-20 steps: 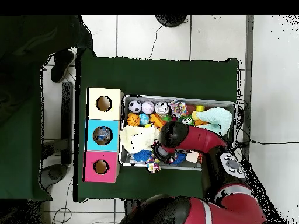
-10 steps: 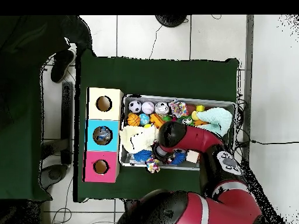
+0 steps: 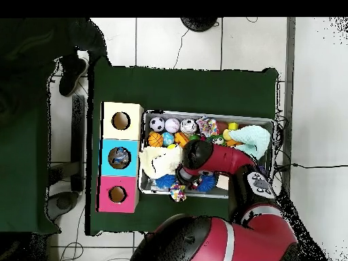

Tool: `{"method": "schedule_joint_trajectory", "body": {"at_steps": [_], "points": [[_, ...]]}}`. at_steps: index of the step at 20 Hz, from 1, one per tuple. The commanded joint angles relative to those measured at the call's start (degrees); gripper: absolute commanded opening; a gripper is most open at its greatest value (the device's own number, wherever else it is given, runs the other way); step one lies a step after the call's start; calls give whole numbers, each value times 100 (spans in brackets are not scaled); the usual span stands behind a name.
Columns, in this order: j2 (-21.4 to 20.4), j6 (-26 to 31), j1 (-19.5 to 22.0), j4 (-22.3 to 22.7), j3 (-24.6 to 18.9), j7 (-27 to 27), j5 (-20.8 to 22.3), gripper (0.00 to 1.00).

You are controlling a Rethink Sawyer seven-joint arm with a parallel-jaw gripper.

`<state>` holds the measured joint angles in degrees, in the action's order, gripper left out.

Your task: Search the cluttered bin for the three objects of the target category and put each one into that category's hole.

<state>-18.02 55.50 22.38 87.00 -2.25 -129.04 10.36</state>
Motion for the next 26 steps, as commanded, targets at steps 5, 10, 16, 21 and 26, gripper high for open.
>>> {"method": "schedule_joint_trajectory", "body": {"at_steps": [5, 10, 16, 21, 26], "points": [[515, -309, -53, -398, -286, -78, 51, 0], [506, -251, -23, -378, -325, -41, 35, 0], [475, -200, 26, -360, -361, -1, -4, 0], [183, -19, 110, -185, -426, 171, -40, 0], [-296, 211, 227, 136, -516, 342, -131, 0]]}}
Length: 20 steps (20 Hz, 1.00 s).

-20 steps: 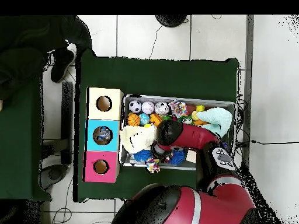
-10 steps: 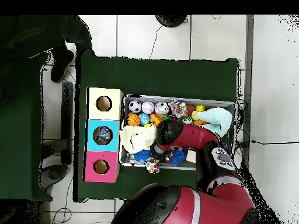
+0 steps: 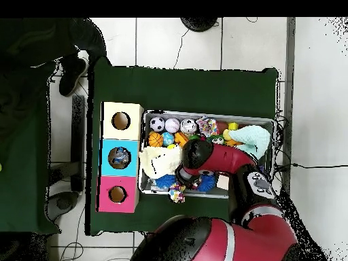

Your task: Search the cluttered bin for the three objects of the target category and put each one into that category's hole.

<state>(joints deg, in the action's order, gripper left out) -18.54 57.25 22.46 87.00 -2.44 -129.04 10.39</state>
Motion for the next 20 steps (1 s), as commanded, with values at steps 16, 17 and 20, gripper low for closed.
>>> {"method": "schedule_joint_trajectory", "body": {"at_steps": [16, 17, 20], "points": [[-408, -25, 833, 756, -1183, 745, -629, 0], [-370, -7, 915, 775, -1251, 795, -662, 0], [-268, 99, 1175, 889, -1486, 934, -835, 0]]}}
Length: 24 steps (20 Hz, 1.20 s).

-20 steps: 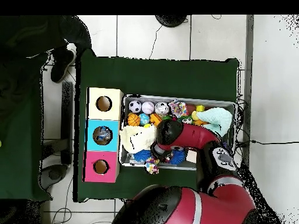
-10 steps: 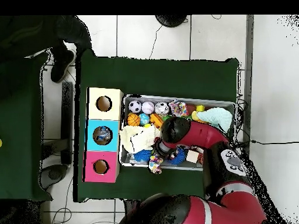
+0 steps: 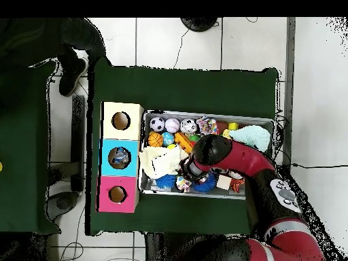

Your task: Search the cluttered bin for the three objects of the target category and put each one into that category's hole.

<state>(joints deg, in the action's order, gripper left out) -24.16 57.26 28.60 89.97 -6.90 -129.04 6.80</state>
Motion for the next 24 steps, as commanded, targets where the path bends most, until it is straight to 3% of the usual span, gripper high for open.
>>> {"method": "schedule_joint_trajectory", "body": {"at_steps": [1, 13, 19, 24], "points": [[326, 119, 652, 617, -1126, 983, -490, 0], [408, 51, 1320, 1225, -1867, 872, -703, 0], [306, -403, 1319, 1351, -1914, 570, -504, 0], [-170, -638, 1016, 1395, -1691, 235, -218, 0]]}}
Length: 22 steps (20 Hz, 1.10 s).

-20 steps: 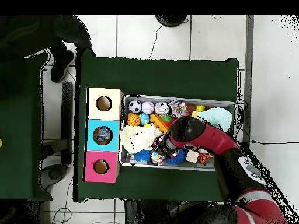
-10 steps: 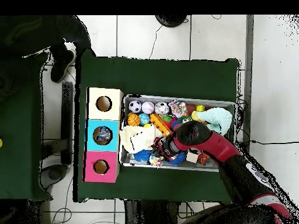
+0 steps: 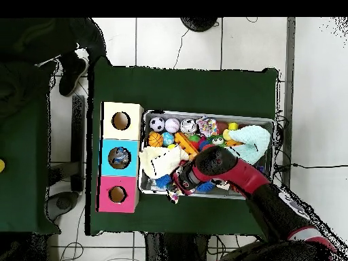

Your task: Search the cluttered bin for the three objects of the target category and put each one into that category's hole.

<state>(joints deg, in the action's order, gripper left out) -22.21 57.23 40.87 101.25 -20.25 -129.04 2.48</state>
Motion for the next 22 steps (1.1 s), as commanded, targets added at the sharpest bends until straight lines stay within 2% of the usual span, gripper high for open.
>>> {"method": "schedule_joint_trajectory", "body": {"at_steps": [1, 6, 9, 10, 13, 18, 22], "points": [[-389, -644, -229, 295, -348, 200, 194, 0], [-383, -690, -207, 373, -353, 249, 106, 0], [-399, -514, -220, 333, -323, 312, 114, 0], [-392, -425, -239, 261, -302, 325, 116, 100], [-370, -304, -239, 174, -322, 386, 124, 100], [-405, -423, -229, 286, -371, 380, 90, 100], [-466, -557, -333, 136, -261, 375, 296, 100]]}}
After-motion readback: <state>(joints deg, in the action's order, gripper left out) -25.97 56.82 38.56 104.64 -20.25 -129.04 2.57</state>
